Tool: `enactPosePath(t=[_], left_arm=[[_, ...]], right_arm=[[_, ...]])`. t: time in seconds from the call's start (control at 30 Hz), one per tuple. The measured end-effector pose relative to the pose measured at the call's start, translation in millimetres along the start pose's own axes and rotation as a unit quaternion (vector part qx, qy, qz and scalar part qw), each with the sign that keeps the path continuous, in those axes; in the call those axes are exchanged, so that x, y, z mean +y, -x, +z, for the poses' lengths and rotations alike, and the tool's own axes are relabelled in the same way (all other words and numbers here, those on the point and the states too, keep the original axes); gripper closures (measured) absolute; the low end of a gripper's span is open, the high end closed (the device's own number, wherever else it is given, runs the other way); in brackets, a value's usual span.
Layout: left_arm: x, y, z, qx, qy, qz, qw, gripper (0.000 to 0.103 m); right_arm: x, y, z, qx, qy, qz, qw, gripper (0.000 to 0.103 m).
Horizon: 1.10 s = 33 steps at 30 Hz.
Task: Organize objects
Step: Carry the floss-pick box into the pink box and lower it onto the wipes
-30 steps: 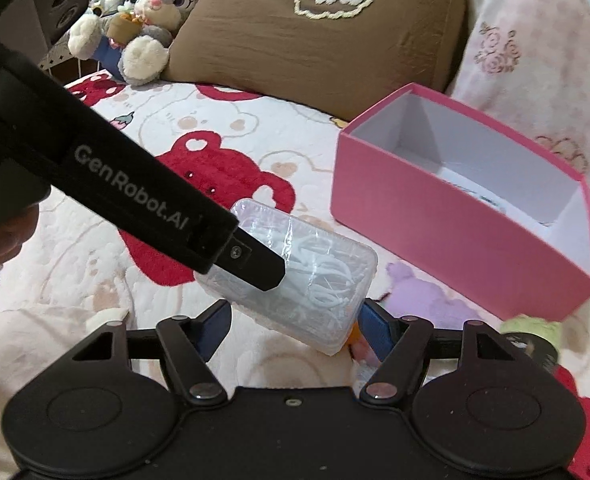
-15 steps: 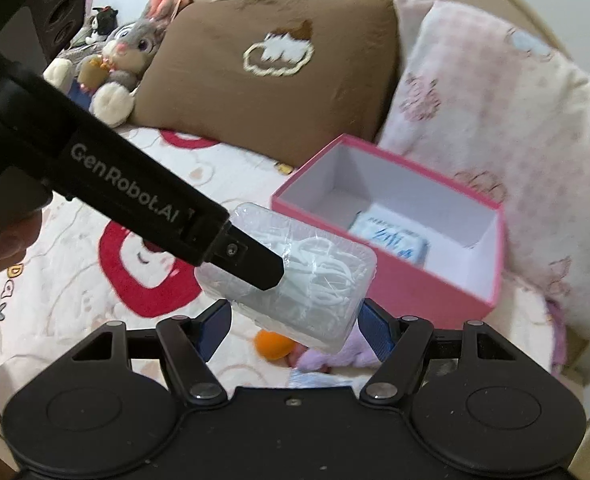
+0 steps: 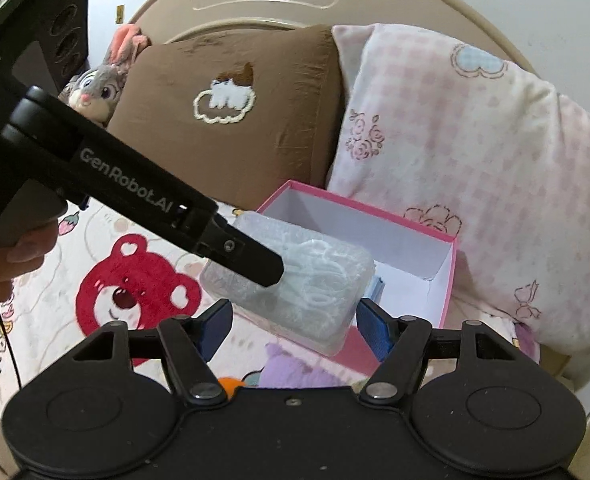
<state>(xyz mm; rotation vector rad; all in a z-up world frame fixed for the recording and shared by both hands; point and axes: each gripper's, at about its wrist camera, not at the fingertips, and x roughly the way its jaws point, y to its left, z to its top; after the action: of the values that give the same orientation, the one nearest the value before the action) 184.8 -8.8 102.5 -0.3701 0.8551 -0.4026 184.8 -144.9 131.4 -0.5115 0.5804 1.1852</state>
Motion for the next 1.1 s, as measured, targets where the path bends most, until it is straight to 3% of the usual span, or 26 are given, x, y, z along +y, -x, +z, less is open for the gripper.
enactPosePath(t=[0.33,0.7,0.87,1.1], left_arm=[[45,-85,53,-0.003,0.061,0.001,0.9982,0.055],[112,-176,73,0.057,0.126,0.027,0.9900,0.055],[130,-196,68,0.069,0.154,0.047,0.9846,0.057],[149,-198,65,0.080,0.172,0.080,0.9786,0.057]], right_arm=[[-47,-79,28,0.049,0.007,-0.034,0.998,0.034],[-76,-186,27,0.134,-0.013,-0.010,0.991,0.034],[-85,-216,19,0.157,-0.033,0.011,0.987,0.034],[-80,-235,15,0.155,-0.048,0.044,0.986,0.034]])
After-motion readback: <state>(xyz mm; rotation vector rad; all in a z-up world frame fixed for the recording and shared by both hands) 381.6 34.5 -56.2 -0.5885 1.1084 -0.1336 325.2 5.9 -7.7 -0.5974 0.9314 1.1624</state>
